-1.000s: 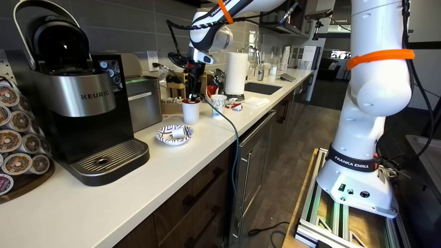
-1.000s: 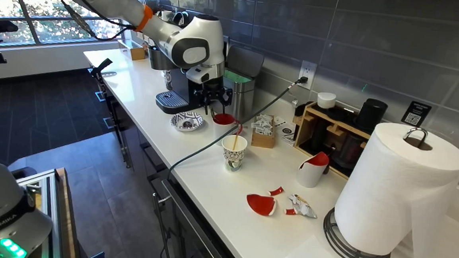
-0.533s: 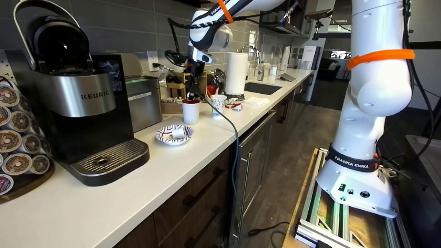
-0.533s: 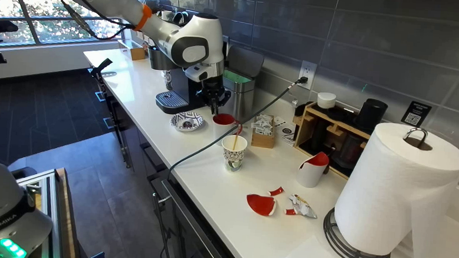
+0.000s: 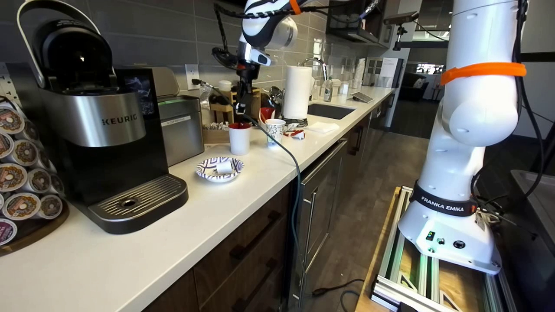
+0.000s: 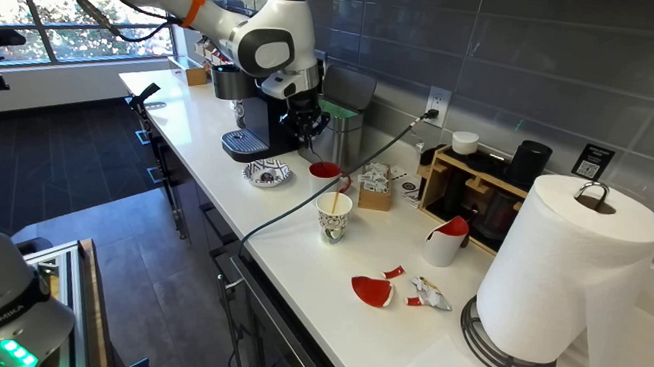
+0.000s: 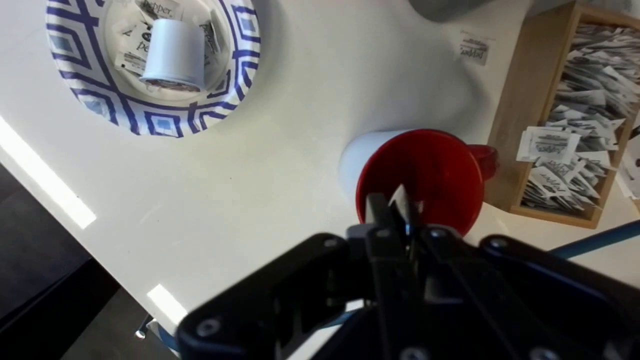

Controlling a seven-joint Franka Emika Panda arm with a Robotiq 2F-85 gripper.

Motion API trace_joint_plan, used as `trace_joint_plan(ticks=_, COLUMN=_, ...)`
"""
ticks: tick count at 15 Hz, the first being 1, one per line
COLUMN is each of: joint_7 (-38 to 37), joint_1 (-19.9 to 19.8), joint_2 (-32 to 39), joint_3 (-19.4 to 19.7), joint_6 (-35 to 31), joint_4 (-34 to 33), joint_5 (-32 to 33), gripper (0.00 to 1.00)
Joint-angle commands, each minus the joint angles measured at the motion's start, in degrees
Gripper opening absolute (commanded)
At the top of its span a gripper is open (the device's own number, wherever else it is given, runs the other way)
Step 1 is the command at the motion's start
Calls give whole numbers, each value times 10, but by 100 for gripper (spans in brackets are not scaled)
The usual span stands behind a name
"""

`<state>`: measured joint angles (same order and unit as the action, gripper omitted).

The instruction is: Remove the silver spoon from the mug and put it on the counter

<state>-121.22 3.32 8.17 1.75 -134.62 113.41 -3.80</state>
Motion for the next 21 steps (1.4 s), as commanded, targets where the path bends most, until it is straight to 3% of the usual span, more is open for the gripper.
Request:
trace_joint_plan(ticks=1, joint_7=58, joint_1=-10, joint_2=-50, joint_3=-6, joint_6=21, joint_4=22, joint_5=-21, gripper=2)
trace_joint_plan(ticks=11, joint_7=287, joint_1=-10, joint_2=-138, joint_3=-17, joint_6=44, joint_4=90, joint_5=-107, gripper=2)
trace_joint_plan(ticks=17, joint_7=449, joint_1=-4, joint_2=-125, joint_3=-42, joint_6=-38, joint_4=141, joint_5=-74, gripper=2)
trace_joint_plan(ticks=21, joint_7=514, joint_1=-7, joint_2=-102, joint_3=-45, joint_6=-107, joint_4=164, joint_5=-45, gripper=2)
